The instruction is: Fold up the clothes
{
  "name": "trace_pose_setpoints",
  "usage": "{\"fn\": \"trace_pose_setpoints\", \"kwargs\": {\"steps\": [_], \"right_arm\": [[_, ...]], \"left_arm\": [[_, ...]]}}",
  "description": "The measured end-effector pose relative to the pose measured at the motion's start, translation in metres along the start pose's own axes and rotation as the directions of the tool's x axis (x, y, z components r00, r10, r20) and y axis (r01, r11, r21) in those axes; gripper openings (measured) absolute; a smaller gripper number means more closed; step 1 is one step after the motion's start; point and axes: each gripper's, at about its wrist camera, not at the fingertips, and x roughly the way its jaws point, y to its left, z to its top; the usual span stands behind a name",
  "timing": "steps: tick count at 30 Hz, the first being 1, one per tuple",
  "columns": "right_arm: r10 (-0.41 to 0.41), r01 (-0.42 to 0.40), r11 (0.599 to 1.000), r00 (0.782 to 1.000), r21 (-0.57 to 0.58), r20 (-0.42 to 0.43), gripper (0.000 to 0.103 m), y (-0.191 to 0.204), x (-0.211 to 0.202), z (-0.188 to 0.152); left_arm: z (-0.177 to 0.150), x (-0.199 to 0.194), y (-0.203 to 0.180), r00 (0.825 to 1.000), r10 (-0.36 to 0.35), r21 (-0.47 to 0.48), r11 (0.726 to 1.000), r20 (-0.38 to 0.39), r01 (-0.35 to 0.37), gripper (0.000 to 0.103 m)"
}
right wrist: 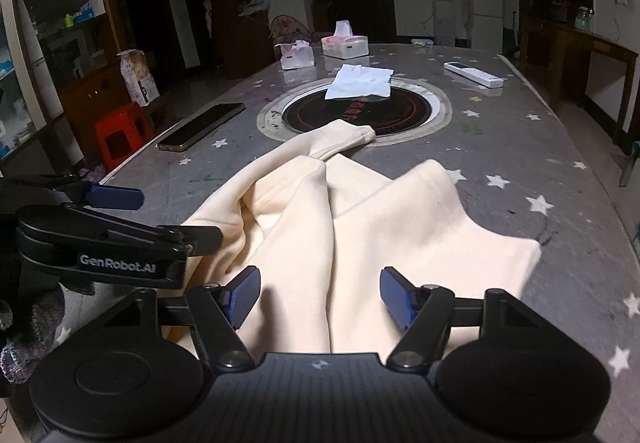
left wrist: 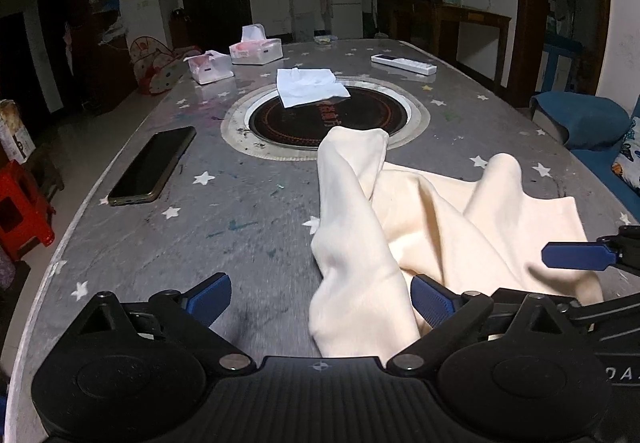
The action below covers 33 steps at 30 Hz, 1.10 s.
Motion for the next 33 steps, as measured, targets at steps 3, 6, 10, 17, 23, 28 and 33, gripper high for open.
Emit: {"fn": "trace_pose_setpoints", "kwargs": {"steps": [3, 6, 10, 17, 23, 28, 33], "right_arm": [[0.015, -0.015, 1.000, 1.000, -0.002, -0.015, 0.057, 0.001, 0.011, 0.004], [0.026, -0.026, 1.000, 0.999, -0.002, -0.027, 0.055, 0.001, 0.019, 0.005], [0.037, -0.037, 0.999, 0.999, -0.001, -0.036, 0.052, 0.000, 0.022, 0.005], [0.038, -0.038, 0.999, 0.999, 0.008, -0.033, 0.047, -0.003, 0.023, 0.009], [0.049, -0.049, 0.999, 0.998, 0.005, -0.045, 0.035, -0.003, 0.028, 0.009], [0.058, -0.058, 0.998, 0.998, 0.010, -0.030, 0.014, -0.003, 0.026, 0.009], [0.028, -0.028, 0.999, 1.000, 0.022, 0.009, 0.005, -0.009, 0.011, 0.004]], "left_arm": [[0.002, 0.010, 0.000, 1.000, 0.006, 0.012, 1.000, -0.016, -0.006, 0.096], [0.003, 0.016, 0.002, 1.000, 0.000, 0.012, 1.000, -0.029, 0.000, 0.096], [0.003, 0.023, 0.001, 0.999, -0.001, 0.021, 1.000, -0.042, 0.002, 0.096], [0.003, 0.033, 0.000, 0.998, -0.022, 0.026, 0.999, -0.059, 0.023, 0.086], [0.003, 0.036, -0.002, 0.997, -0.060, 0.035, 0.997, -0.056, 0.062, 0.071], [0.002, 0.034, -0.002, 0.993, -0.110, 0.032, 0.993, -0.046, 0.112, 0.047], [0.000, 0.030, -0.001, 0.992, -0.122, 0.029, 0.992, -0.036, 0.123, 0.034]]}}
